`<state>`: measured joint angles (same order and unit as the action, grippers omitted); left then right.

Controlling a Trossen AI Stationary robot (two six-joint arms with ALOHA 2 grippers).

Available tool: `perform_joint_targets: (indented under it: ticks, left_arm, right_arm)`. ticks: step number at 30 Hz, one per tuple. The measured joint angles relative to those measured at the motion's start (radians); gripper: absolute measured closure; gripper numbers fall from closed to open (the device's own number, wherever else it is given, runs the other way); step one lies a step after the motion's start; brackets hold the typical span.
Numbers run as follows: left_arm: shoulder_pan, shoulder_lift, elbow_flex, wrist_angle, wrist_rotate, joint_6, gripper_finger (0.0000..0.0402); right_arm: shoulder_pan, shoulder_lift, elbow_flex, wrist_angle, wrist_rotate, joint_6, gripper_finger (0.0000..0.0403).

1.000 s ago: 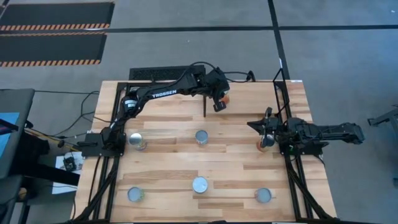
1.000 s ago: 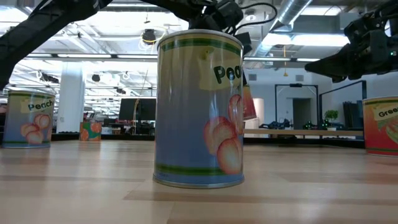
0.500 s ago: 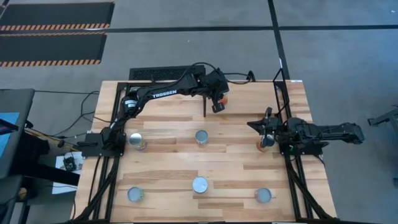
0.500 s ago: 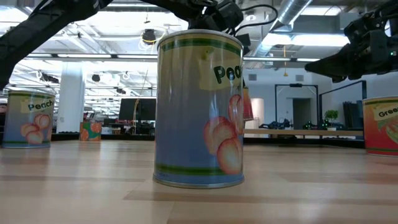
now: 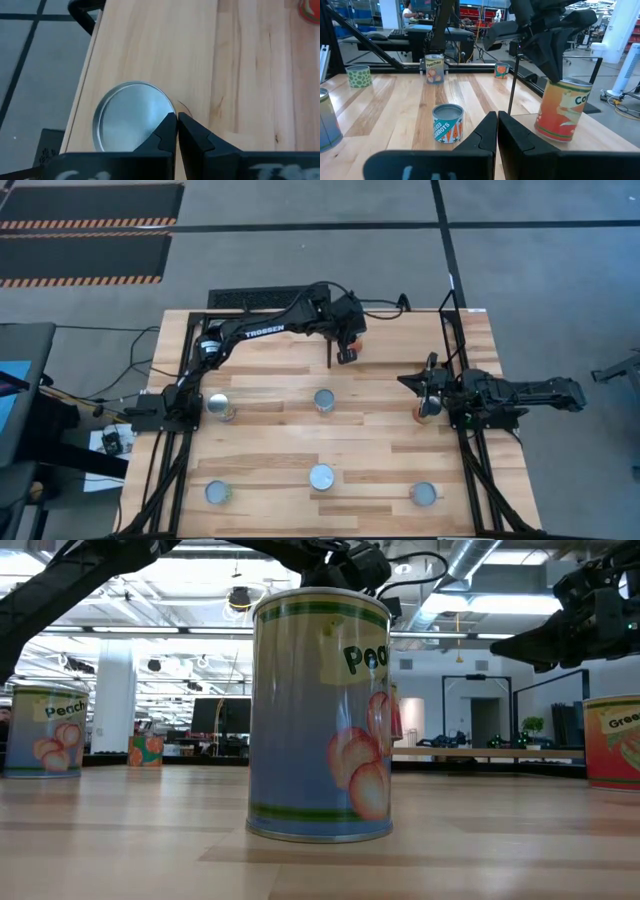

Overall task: Pick and place cans onto a shelf
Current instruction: Put the left red can on the shelf

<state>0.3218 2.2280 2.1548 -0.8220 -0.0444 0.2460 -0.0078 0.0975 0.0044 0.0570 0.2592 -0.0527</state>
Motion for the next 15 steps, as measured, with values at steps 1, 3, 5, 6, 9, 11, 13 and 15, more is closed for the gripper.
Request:
perform_joint_targets:
  ticks: [1,3,5,6,9,11,13,15]
  left_arm:
    - [0.0,0.0,0.0,0.001,0.002,0.004,0.0401]
    - [0.0,0.0,0.0,0.006,0.008,0.007,0.0401]
    - [0.0,0.0,0.0,0.008,0.013,0.008,0.0401]
    - [0.0,0.0,0.0,0.006,0.013,0.008,0.0401]
    - [0.0,0.008,0.001,0.005,0.012,0.023,0.0401]
    - [0.0,0.023,0.002,0.015,0.013,0.027,0.0401]
    - [0.0,0.044,0.001,0.007,0.005,0.027,0.0401]
    - [0.001,0.066,0.001,0.009,0.002,0.029,0.0401]
  right_arm:
    - [0.0,0.0,0.0,0.0,0.0,0.0,0.0365]
    - [0.0,0.0,0.0,0.0,0.0,0.0,0.0365]
    - [0.0,0.0,0.0,0.0,0.0,0.0,0.0365]
    - [0.0,0.0,0.0,0.0,0.0,0.0,0.0365]
    - [0.0,0.0,0.0,0.0,0.0,0.0,0.0365]
    - [0.0,0.0,0.0,0.0,0.0,0.0,0.0365]
    - [0.0,0.0,0.0,0.0,0.001,0.0,0.0365]
    - [0.0,0.0,0.0,0.0,0.0,0.0,0.0365]
